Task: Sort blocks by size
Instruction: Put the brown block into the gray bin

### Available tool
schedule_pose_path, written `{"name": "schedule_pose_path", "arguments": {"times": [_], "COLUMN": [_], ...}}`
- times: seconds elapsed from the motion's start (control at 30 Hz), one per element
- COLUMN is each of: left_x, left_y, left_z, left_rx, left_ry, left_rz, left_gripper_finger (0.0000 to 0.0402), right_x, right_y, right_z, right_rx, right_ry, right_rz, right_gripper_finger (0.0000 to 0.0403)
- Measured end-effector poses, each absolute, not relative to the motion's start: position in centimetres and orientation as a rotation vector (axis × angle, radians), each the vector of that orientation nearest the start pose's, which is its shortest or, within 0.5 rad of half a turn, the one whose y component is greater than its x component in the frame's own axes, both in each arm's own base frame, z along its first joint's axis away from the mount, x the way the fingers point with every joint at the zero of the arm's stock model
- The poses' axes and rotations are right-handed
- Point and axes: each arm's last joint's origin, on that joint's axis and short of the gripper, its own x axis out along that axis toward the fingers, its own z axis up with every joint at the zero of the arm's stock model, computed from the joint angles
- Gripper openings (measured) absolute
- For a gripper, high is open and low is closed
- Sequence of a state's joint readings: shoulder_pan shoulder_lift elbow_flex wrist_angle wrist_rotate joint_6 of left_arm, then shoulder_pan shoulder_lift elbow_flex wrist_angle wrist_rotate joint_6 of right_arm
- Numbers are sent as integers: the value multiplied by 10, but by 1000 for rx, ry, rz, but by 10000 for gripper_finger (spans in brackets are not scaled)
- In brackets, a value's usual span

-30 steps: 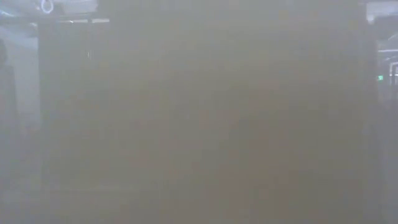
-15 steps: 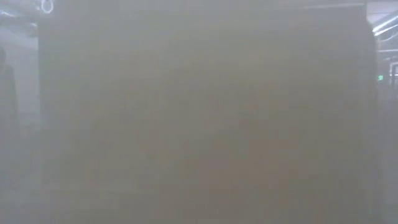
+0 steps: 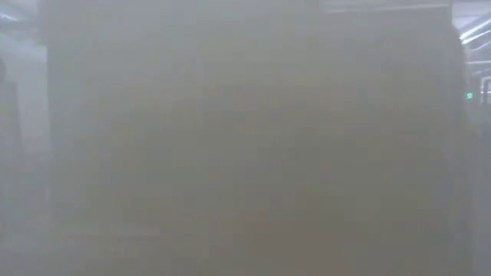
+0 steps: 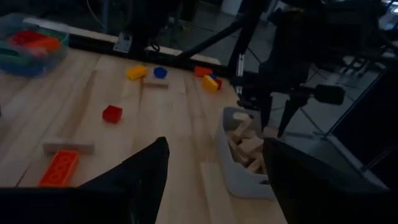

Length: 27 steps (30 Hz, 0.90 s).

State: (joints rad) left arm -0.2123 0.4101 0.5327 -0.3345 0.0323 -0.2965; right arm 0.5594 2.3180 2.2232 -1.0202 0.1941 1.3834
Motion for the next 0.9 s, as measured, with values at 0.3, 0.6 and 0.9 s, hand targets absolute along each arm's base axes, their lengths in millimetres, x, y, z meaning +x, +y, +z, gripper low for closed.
{"name": "schedule_pose_path", "arguments": {"times": [0.3, 0.6, 0.9], "left_x": [102, 102, 103], "left_y": [-24, -24, -24], "left_z": [280, 280, 286], "left_rx": [-325, -335, -338], "left_ry": [238, 230, 170], "left_rz": [-241, -240, -248], "left_gripper_finger": [266, 266, 266], "right_x": [421, 408, 400], "right_y": [256, 225, 131], "right_z": [246, 266, 315], "right_rx": [827, 729, 631], "right_ry": [1019, 1060, 1000], "right_rz": [-430, -558, -798], "right_gripper_finger": [284, 345, 288]}}
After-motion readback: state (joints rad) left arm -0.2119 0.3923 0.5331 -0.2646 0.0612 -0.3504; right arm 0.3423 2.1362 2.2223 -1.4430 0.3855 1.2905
